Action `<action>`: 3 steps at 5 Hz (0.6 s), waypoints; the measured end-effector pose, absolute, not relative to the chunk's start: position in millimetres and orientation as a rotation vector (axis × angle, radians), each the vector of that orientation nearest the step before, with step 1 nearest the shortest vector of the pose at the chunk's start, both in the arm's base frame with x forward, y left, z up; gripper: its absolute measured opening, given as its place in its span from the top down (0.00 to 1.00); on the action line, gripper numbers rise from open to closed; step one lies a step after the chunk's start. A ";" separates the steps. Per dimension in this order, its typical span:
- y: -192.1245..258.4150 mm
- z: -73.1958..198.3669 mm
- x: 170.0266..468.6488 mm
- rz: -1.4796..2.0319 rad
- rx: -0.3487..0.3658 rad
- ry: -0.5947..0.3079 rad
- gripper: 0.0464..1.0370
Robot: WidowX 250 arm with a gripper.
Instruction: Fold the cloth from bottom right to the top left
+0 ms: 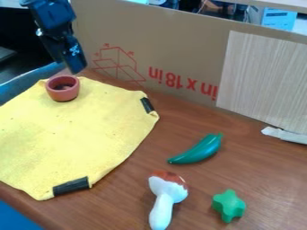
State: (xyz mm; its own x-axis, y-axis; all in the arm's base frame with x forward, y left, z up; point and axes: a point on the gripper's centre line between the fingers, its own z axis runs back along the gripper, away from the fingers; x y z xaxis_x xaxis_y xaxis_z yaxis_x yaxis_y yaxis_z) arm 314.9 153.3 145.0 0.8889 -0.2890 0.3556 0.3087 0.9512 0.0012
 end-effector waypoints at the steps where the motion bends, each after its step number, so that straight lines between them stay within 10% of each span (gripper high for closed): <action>1: 152.3 133.8 313.3 -0.307 -0.077 -0.337 0.04; 3: 135.7 104.0 294.1 -0.394 -0.033 -0.297 0.04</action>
